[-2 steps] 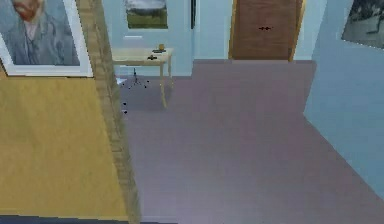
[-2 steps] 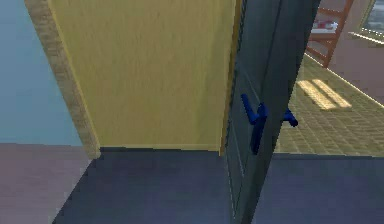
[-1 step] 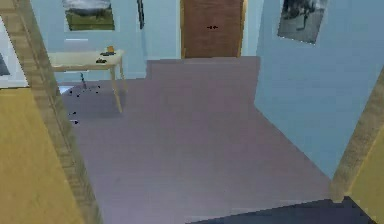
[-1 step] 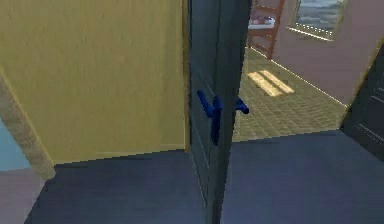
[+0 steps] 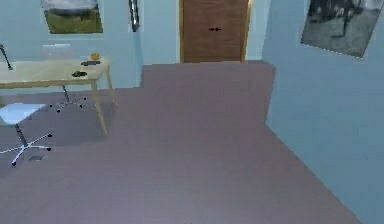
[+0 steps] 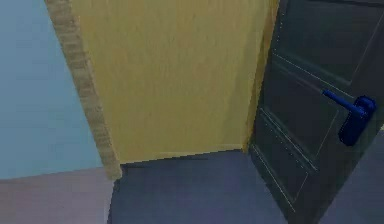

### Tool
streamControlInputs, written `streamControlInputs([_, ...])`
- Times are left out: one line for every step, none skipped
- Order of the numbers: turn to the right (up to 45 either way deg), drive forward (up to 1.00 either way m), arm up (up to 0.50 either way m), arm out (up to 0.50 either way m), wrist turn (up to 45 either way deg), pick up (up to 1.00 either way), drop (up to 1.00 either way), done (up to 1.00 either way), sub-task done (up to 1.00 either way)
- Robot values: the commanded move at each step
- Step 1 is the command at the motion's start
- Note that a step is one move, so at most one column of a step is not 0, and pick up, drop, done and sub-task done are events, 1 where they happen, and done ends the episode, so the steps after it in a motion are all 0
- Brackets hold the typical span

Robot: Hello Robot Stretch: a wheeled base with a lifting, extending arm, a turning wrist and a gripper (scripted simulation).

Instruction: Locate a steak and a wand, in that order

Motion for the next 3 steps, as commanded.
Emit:
streamControlInputs([0.0,0.75,0.0,0.0,0.0,0.0,0.0,0.0,0.0])
streamControlInputs([-45.0,0.0,0.0,0.0,0.0,0.0,0.0,0.0,0.0])
streamControlInputs([-9.0,0.0,0.0,0.0,0.0,0.0,0.0,0.0,0.0])
